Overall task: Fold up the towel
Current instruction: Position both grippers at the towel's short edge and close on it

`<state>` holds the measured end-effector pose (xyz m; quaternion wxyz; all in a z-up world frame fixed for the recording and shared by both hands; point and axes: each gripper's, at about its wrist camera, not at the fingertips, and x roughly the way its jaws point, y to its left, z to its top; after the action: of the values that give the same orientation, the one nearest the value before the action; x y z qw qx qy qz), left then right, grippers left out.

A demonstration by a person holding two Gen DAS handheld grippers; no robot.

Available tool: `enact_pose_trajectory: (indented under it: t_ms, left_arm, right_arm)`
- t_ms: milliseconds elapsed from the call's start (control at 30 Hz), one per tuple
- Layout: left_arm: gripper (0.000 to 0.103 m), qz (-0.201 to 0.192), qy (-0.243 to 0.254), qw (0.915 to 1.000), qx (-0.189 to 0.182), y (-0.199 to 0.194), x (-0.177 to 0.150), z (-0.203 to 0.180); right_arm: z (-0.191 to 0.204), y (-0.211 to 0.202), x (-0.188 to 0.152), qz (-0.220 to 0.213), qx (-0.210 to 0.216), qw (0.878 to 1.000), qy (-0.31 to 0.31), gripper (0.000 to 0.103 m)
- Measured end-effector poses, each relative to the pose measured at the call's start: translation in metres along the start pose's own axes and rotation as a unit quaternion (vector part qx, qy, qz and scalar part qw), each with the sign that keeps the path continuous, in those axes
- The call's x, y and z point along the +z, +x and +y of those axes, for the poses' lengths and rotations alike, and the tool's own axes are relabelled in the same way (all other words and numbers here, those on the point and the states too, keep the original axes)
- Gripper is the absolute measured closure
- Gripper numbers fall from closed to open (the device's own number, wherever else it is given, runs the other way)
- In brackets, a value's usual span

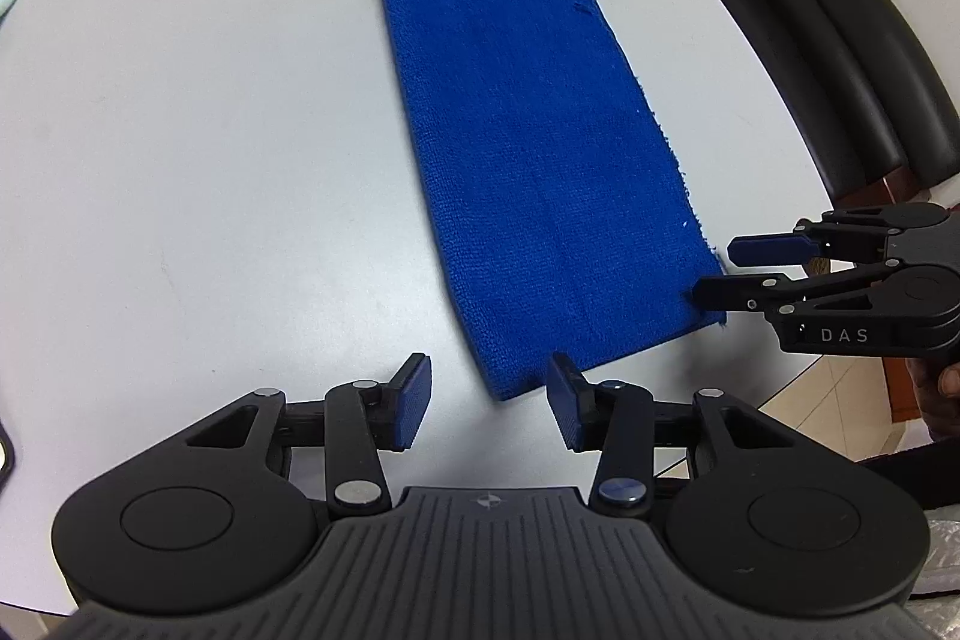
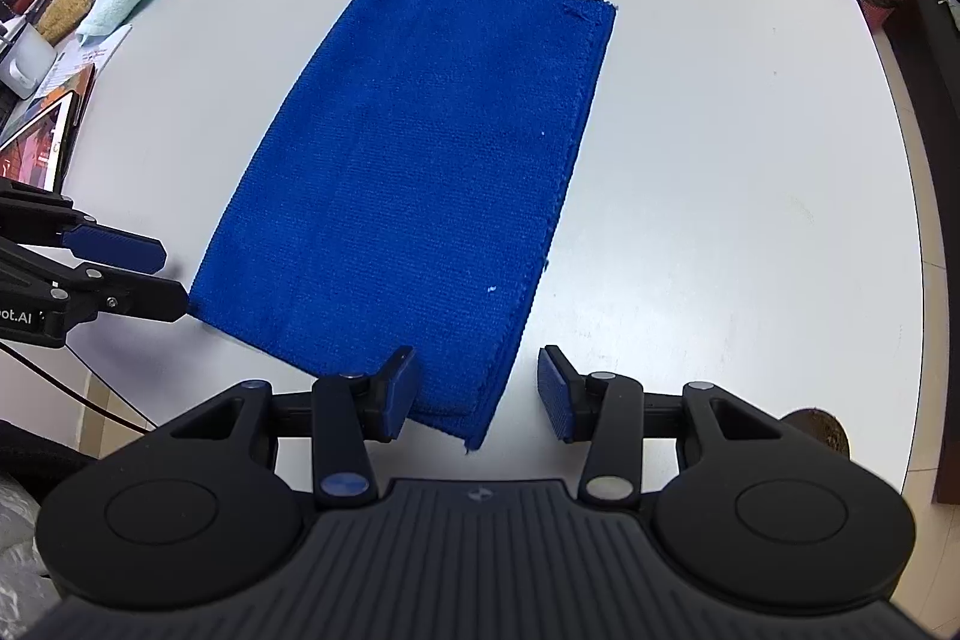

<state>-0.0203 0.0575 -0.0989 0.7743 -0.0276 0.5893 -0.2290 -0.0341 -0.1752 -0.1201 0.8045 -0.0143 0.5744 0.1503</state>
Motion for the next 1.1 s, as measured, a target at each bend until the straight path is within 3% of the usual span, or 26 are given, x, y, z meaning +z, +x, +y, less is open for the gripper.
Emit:
enact_pose_trajectory:
  t_ms: [300,567,700,1100]
  left_arm:
    - [0.082,0.006,0.021,0.9997,-0.009,0.011,0.003,-0.004]
    - [0.083,0.023,0.020,0.9994,-0.018,0.019,0.004,-0.003]
    - [0.084,0.027,0.015,0.9993,-0.023,0.020,0.003,-0.002]
    - [0.089,0.028,0.021,0.9990,-0.028,0.028,0.003,-0.006]
  right_arm:
    - [0.001,0.001,-0.009,0.003,-0.013,1.000,0.013,0.058]
    - [0.004,0.001,-0.013,0.000,-0.016,1.000,0.014,0.060]
    - [0.006,0.001,-0.013,-0.001,-0.016,1.000,0.009,0.073]
    - [0.015,0.003,-0.012,-0.002,-0.020,1.000,-0.014,0.084]
